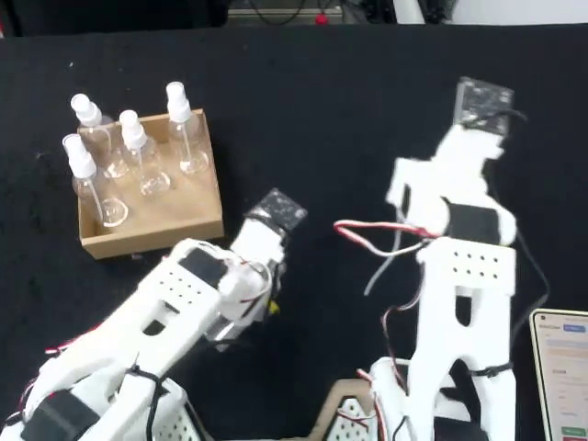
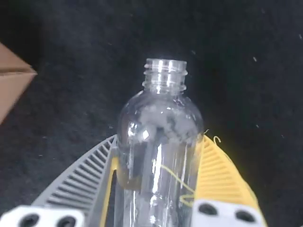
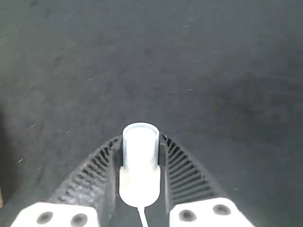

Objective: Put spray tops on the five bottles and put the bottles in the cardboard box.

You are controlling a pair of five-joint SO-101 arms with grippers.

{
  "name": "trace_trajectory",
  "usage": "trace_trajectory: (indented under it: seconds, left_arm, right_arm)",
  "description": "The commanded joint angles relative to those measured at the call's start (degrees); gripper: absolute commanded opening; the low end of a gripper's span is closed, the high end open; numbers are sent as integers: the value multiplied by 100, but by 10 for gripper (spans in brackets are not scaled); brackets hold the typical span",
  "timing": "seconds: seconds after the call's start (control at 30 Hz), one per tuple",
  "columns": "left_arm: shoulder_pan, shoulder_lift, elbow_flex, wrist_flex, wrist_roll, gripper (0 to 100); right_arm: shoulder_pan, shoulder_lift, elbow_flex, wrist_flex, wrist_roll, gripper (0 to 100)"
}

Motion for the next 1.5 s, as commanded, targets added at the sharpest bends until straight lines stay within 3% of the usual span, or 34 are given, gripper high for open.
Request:
trace_trajectory:
  seconds: [0.0,0.1,0.2,0.4,0.6,0.8,0.97,1.27,1.47]
  left_arm:
    - [382,9,-312,-18,-53,197]
    - [391,18,-268,9,-53,227]
    - [382,18,-110,0,-53,334]
    - [374,18,-180,114,-105,312]
    - [382,79,-1314,853,-431,312]
    - [409,1538,-2448,1477,-457,308]
    - [391,2453,-2870,1266,-448,306]
    - [382,2593,-2782,905,-457,306]
    - [382,2593,-2088,53,-457,306]
  right_arm:
    - [343,-198,-22,-167,62,13]
    - [431,-198,-13,-141,62,13]
    - [484,-198,-13,-149,62,14]
    - [457,-198,-13,-149,62,14]
    - [457,-198,-13,-141,62,14]
    - [492,-198,-22,-141,62,14]
    - [492,-198,-22,-141,62,14]
    - [492,-198,-22,-149,62,15]
    - [492,-198,-22,-141,62,15]
